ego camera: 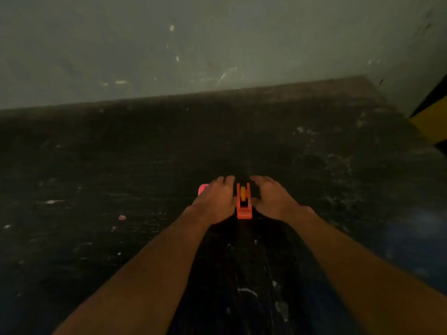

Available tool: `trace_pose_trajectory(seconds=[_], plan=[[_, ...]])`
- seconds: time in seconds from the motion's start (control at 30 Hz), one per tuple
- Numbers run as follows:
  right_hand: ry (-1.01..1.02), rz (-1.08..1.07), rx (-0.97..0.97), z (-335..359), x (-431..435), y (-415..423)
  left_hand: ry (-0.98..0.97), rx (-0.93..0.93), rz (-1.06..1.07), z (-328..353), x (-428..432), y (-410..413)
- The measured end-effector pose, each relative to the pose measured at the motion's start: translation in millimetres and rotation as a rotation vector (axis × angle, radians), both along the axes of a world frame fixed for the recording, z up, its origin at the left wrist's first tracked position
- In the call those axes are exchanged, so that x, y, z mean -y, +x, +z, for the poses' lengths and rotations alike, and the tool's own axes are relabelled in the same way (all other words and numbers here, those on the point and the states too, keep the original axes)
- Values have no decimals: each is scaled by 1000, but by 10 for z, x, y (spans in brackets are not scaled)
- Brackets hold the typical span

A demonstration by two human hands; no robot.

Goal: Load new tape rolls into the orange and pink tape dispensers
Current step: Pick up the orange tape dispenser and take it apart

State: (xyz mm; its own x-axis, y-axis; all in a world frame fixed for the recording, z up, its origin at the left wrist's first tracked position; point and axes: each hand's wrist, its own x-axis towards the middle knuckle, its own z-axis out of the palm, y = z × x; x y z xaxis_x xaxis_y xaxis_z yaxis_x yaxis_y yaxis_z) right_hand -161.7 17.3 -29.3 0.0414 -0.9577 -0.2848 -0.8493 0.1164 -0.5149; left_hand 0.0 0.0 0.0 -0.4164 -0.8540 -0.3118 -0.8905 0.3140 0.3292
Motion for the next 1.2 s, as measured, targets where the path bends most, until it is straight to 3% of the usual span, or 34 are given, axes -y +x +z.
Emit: trace_pose_trajectory(seconds=[0.17,0.5,0.77,1.2], plan=[[56,-34,96,-212,167,-8,143,-61,16,-256,150,-75],[49,-34,210,-113,-202,36,207,-184,118,-349,-124,-23],[51,-32,266,200,-1364,447,162,-280,162,-100,-1274,483],[173,-20,300,176,-3281,1511,332,-313,188,-229,-3174,1605]])
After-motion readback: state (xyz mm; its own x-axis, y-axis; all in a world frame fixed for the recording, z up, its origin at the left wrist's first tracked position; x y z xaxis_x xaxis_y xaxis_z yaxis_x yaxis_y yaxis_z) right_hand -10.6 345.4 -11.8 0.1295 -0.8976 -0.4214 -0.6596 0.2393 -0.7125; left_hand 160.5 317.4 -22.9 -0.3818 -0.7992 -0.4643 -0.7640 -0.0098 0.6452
